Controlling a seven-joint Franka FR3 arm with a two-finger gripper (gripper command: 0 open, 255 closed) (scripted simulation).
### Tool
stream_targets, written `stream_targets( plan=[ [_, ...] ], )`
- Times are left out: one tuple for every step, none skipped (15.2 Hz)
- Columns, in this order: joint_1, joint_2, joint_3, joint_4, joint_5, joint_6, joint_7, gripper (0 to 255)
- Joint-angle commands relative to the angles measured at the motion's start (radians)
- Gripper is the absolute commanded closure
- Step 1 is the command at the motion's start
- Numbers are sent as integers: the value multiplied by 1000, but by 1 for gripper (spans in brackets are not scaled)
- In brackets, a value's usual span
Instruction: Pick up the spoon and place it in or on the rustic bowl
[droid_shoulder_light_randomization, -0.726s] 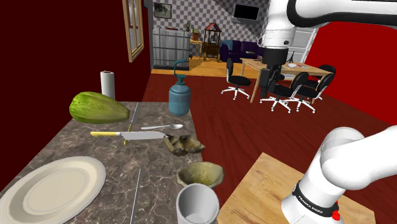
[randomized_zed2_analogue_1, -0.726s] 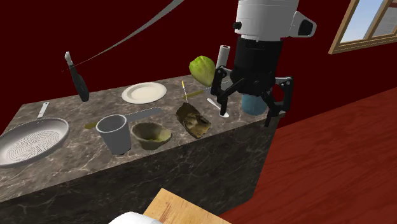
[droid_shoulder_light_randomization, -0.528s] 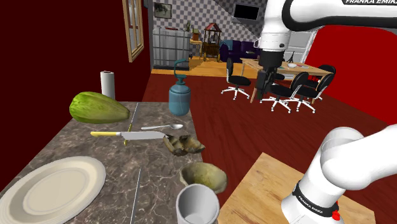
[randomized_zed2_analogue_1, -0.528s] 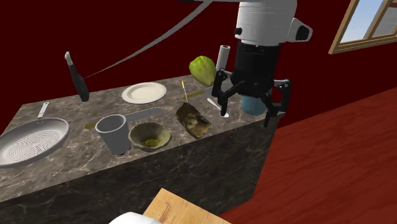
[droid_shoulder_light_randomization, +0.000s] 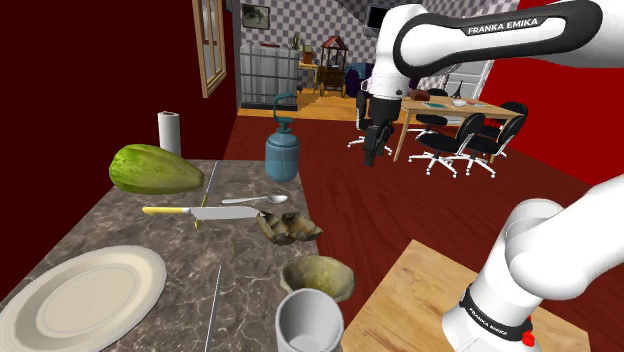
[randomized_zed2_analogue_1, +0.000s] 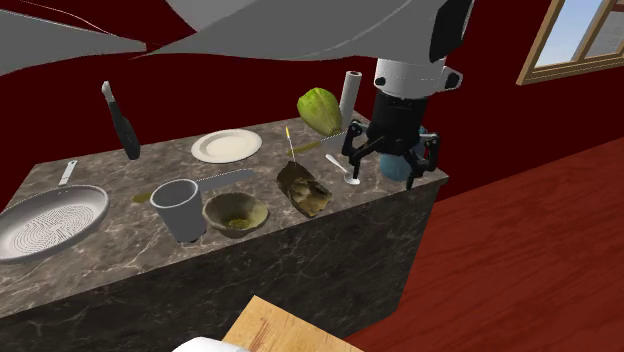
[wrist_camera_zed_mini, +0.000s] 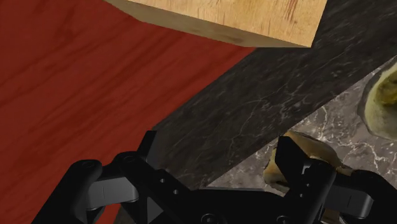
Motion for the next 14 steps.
stream_targets(
  plan=[
    [15,52,-3,-1,13,70,-29,0],
    [22,83,-5,6,20,101,-44,0],
    [30,114,-6,15,28,131,-59,0],
    [37,146,-8,25,35,160,-75,0],
    [44,178,-9,36,44,188,-91,0],
    [51,211,-9,48,52,214,-107,0],
    [58,243,-10,62,62,240,-123,0],
    [65,276,-10,77,71,265,-140,0],
    [71,309,-9,93,81,288,-156,0],
    [78,342,-9,110,91,310,-173,0],
    [84,375,-7,129,102,331,-190,0],
    [90,408,-6,148,112,351,-207,0],
    [96,441,-4,169,123,369,-224,0],
    [101,474,-1,191,134,386,-241,0]
  ],
)
